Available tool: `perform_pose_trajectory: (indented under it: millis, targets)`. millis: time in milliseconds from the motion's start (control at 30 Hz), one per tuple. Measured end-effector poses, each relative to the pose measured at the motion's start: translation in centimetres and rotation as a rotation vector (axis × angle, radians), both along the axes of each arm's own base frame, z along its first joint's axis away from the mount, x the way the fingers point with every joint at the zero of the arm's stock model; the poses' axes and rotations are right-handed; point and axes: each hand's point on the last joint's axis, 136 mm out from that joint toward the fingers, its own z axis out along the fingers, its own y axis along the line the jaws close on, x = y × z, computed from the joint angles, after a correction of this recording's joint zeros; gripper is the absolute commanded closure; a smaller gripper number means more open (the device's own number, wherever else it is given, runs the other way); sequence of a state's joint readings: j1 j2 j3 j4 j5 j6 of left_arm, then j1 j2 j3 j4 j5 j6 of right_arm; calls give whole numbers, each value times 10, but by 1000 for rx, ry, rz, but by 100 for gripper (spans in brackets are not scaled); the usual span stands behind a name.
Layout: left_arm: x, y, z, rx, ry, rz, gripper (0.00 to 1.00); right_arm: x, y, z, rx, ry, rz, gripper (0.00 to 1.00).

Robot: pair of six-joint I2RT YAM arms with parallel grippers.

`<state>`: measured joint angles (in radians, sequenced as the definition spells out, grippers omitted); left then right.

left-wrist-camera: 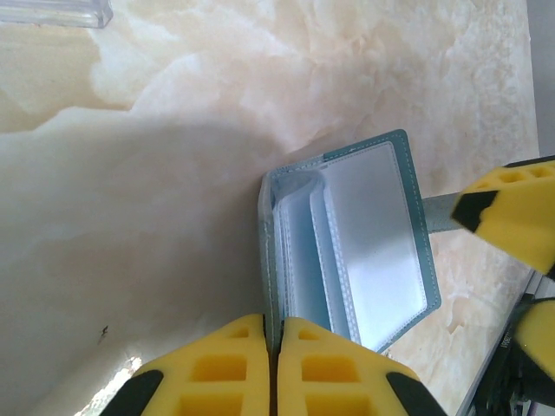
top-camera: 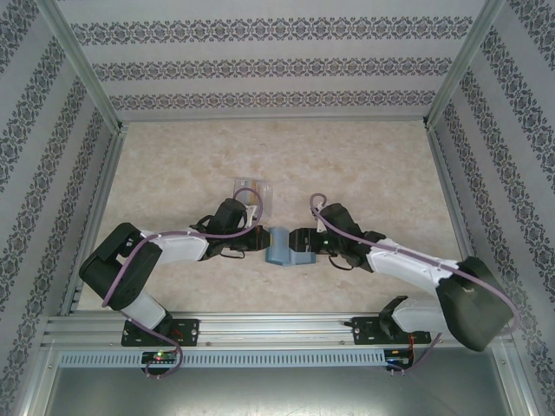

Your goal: Put the credit cards into the card holder

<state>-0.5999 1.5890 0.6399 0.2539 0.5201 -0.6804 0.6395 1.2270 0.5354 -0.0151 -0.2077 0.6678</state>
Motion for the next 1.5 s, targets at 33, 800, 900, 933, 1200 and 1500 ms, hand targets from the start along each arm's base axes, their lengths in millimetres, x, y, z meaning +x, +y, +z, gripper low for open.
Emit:
perform_pose_trajectory:
  millis: [33,800,900,933,1200,1500]
  targets:
    - [0,0,0,0,0,0,96,1,-2,7,7,-22,-11,20]
    - [0,-1,3,-12,9,9,100,-15,46,-27,-200,-112,108,2]
    - [0,-1,3,-12,10,10,100,-12,44,-34,-224,-113,90,2]
    - [0,-1,3,-12,10,10,100,-11,43,-36,-232,-113,85,2]
    - [1,-1,3,-15,12,13,100,-5,29,-47,-293,-102,11,2]
    - [1,-1,8,-21,2,13,100,1,-11,-50,-336,-67,-130,2]
